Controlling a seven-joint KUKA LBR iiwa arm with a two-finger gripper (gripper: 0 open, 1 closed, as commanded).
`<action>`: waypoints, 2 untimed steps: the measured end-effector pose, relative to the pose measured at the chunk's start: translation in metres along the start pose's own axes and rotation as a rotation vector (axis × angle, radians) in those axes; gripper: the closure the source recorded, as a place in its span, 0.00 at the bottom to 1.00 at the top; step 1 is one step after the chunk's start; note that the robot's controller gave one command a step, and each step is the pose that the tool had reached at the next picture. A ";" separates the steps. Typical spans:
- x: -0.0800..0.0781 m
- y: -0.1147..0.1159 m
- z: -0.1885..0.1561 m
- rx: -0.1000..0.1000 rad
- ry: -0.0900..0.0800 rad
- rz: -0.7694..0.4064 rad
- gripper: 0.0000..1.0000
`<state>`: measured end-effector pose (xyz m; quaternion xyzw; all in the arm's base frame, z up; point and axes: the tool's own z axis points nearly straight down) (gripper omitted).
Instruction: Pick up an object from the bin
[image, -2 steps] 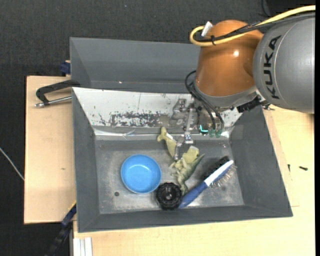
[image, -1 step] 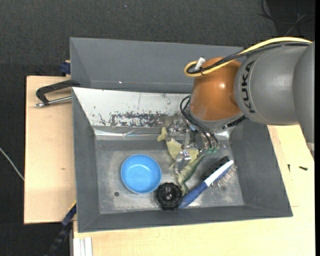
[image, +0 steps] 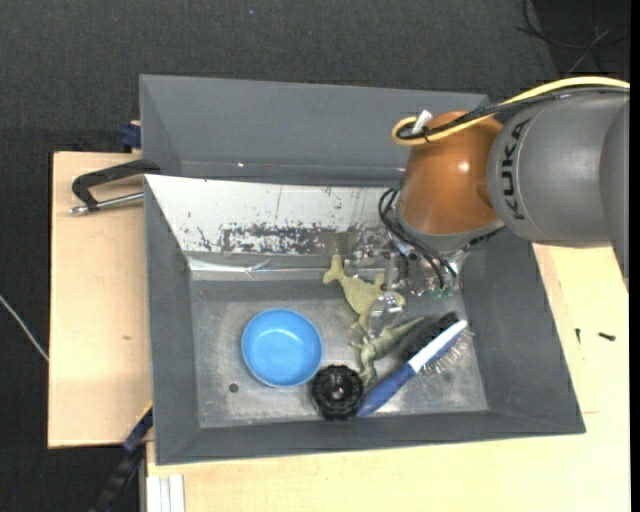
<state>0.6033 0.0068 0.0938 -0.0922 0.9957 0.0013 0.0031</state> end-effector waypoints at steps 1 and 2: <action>-0.001 0.002 -0.001 0.000 -0.002 -0.002 1.00; 0.009 0.004 -0.196 0.004 -0.009 0.042 1.00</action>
Offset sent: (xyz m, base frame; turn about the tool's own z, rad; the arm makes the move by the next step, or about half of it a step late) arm 0.0000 0.0000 0.0000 0.0000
